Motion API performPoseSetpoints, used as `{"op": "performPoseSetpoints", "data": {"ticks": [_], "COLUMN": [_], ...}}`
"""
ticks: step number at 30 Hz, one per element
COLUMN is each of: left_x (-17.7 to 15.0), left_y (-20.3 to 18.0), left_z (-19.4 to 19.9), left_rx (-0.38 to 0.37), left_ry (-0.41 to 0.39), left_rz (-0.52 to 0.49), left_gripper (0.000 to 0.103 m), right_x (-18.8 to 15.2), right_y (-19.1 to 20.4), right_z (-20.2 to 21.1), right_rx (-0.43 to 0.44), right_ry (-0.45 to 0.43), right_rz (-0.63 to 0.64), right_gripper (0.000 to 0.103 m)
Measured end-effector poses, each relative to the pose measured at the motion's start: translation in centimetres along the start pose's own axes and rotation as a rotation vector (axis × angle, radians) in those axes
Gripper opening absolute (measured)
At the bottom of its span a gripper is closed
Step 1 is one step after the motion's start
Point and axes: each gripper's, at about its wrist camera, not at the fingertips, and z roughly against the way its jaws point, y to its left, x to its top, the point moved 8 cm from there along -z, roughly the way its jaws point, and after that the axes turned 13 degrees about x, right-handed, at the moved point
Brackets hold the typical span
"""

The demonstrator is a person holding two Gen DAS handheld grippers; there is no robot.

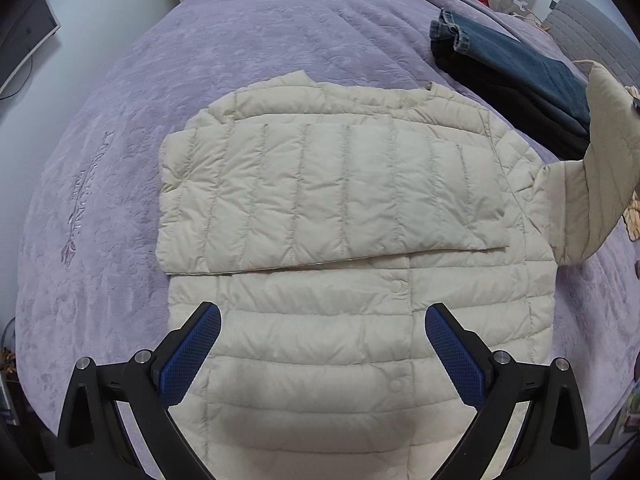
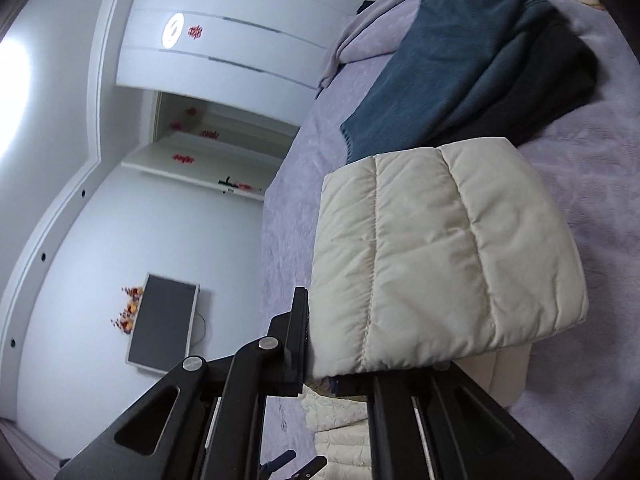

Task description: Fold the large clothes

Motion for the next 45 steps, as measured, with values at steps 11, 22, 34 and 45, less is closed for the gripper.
{"op": "performPoseSetpoints", "data": {"ticks": [11,22,34,45], "left_x": [0.3,0.9,1.2,3.7], "left_y": [6.1,8.2,8.2,9.5], "left_z": [-3.3,-7.4,-8.0,-7.1], "left_rx": [0.015,0.018,0.003,-0.207], "left_ry": [0.009,0.002,-0.002,-0.056], "left_rz": [0.095,0.152,0.154,0.236], "left_gripper": [0.102,0.102,0.102,0.102], "right_x": [-10.2,-18.0,-16.6,-14.3], "right_y": [0.8,-8.0,-6.3,-3.0], "right_z": [-14.8,-19.6,-15.1,-16.4], "right_rx": [-0.111,-0.31,-0.345,-0.423], "right_ry": [0.352,0.528,0.347,0.327], "right_rz": [0.153,0.131,0.102,0.345], "right_gripper": [0.009,0.01,0.087,0.012]}}
